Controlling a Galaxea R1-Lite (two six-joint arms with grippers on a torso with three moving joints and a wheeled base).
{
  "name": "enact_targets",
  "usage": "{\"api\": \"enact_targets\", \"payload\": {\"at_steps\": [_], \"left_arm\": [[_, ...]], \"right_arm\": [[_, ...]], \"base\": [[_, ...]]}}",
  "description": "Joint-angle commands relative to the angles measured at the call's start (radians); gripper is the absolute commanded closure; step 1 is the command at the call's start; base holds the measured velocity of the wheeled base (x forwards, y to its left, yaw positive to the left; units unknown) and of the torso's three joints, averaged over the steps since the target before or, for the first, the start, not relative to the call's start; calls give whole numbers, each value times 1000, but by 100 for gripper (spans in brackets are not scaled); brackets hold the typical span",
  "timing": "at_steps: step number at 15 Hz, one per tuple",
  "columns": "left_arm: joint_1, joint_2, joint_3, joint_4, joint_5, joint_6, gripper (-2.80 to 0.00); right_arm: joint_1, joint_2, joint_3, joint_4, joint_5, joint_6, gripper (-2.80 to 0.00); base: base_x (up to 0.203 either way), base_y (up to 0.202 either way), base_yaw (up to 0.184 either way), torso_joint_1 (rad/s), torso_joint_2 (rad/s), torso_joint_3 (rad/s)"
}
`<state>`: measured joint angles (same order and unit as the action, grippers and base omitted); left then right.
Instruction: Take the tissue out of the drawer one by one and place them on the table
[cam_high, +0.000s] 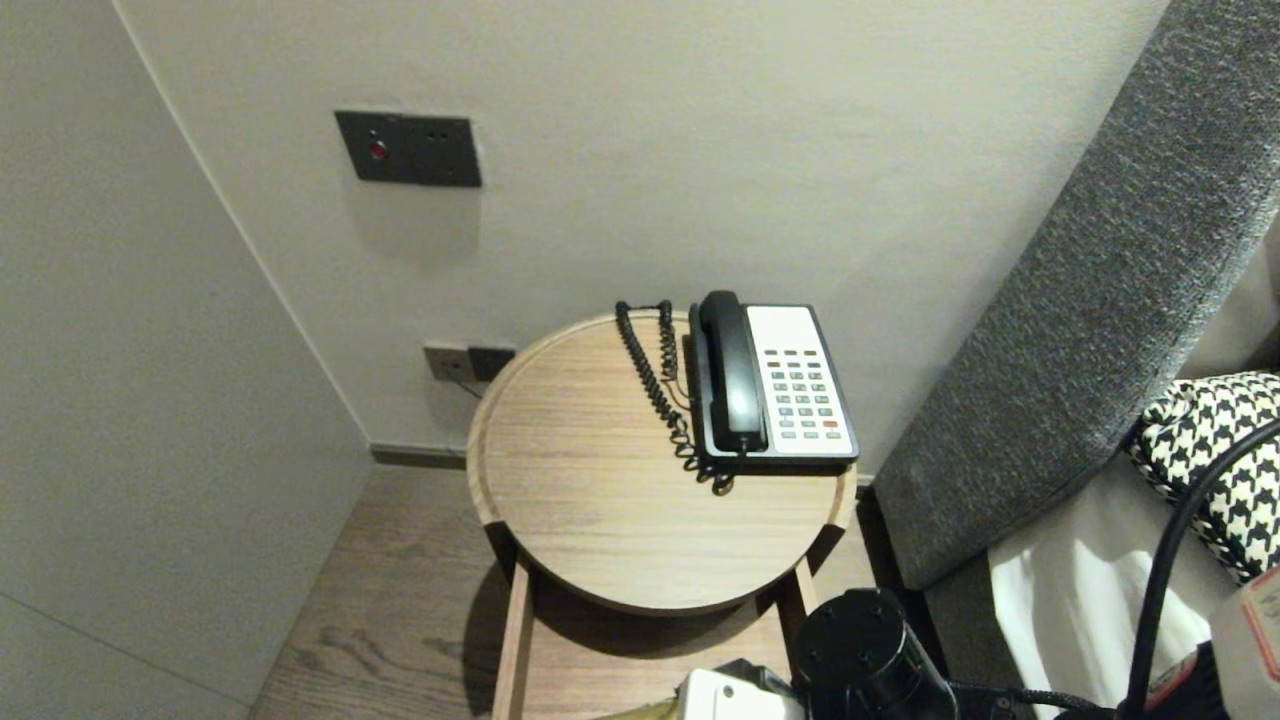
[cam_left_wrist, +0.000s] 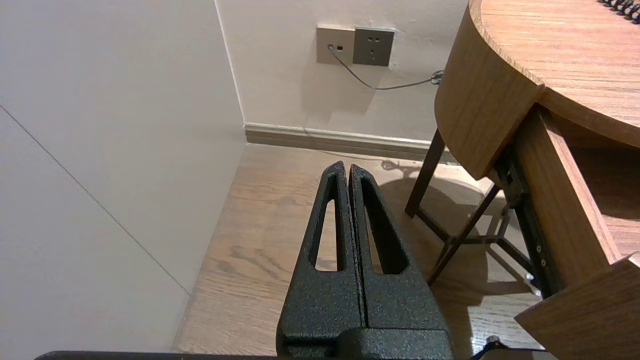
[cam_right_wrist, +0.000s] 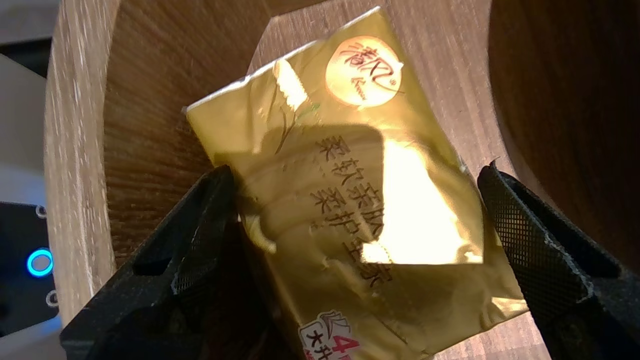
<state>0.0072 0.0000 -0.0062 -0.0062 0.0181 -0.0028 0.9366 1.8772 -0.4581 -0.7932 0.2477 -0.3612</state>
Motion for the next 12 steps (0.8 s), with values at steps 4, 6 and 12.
{"api": "enact_targets", "payload": {"at_steps": [4, 6, 12], "left_arm": [[0, -2, 0, 0, 0, 0, 0], [0, -2, 0, -1, 0, 0, 0], [0, -2, 0, -1, 0, 0, 0]], "right_arm": [[-19, 20, 7, 6, 22, -23, -280], [-34, 52, 6, 3, 27, -29, -280], [-35, 97, 1, -6, 27, -33, -280]], "base": [[0, 0, 0, 0, 0, 0], [0, 0, 0, 0, 0, 0], [0, 0, 0, 0, 0, 0]]}}
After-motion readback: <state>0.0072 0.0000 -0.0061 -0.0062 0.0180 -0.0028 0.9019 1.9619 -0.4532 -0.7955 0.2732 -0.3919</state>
